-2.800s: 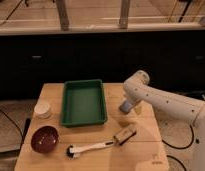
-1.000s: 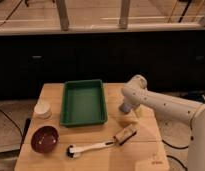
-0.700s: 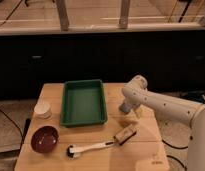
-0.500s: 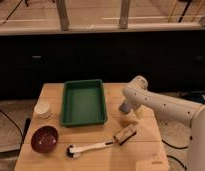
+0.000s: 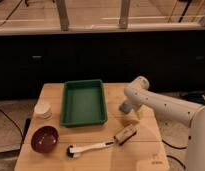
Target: Place sponge in tray
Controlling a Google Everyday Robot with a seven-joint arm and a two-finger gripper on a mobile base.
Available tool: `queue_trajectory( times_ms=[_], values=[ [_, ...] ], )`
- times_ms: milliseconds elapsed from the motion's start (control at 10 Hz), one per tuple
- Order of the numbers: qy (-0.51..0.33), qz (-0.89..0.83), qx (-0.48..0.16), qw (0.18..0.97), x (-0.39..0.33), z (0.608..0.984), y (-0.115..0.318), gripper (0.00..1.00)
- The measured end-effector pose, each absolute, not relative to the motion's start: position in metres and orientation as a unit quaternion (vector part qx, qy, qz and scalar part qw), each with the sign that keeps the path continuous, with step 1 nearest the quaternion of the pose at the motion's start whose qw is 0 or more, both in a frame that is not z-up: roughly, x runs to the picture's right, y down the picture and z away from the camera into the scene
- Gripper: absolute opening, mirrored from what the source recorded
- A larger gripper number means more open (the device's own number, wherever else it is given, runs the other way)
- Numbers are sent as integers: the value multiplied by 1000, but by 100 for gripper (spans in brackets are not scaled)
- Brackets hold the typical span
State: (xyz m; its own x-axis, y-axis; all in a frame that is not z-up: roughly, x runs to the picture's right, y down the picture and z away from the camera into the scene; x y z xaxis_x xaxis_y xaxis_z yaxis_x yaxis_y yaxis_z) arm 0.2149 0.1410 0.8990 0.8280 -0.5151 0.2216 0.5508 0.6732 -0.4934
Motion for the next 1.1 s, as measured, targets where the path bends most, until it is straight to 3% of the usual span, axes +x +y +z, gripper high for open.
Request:
queue_trajectory(
  times_ms=[1100],
  values=[
    [-41,-285,-299,910,221,906,138,80]
  ],
)
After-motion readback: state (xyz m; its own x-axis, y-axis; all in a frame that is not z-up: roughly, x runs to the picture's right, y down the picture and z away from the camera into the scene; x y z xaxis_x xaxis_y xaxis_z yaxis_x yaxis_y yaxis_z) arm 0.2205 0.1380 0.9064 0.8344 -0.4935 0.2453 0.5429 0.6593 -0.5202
